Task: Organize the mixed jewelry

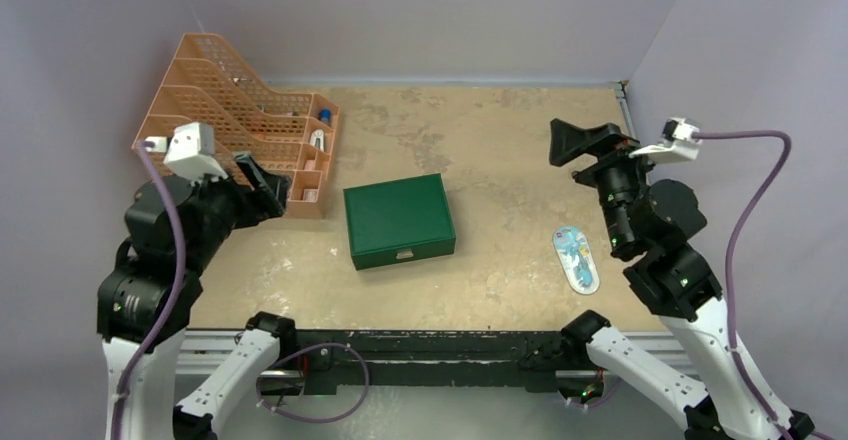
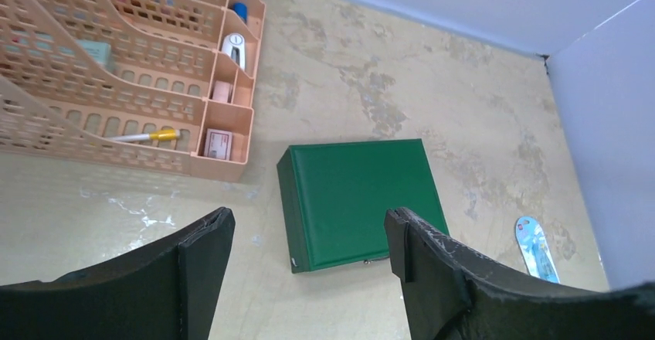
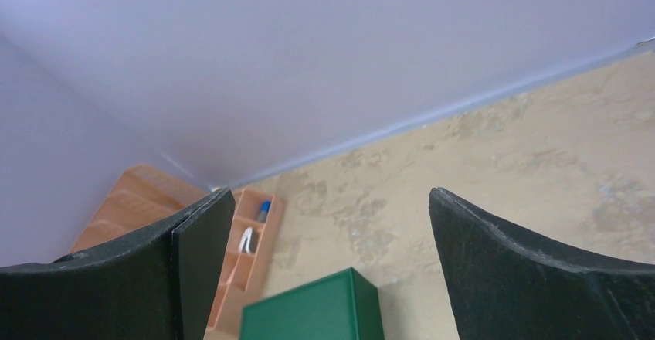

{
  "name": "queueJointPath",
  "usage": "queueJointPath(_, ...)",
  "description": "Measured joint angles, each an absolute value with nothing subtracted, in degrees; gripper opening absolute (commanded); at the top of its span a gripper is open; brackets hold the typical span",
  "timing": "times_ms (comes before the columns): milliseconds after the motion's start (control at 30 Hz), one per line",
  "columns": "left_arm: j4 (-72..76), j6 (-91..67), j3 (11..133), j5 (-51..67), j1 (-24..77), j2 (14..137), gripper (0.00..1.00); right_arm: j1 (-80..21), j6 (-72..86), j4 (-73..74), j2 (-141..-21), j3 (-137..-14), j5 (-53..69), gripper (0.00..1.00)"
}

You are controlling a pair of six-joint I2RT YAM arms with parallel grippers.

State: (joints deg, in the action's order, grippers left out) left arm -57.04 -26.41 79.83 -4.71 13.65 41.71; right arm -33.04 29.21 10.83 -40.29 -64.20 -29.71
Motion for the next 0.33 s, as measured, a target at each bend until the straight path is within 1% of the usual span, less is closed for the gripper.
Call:
queueJointPath(100, -59.53, -25.87, 83.33, -5.87, 13.65, 40.16, 0.83, -32.99, 28.75, 11.57, -39.92, -65.45, -32.18, 0.99)
queueJointPath(333, -62.35, -23.81, 88.97, -6.02, 13.65, 38.61, 0.87, -32.99, 28.21, 13.87, -38.06, -66.76, -35.24, 0.99)
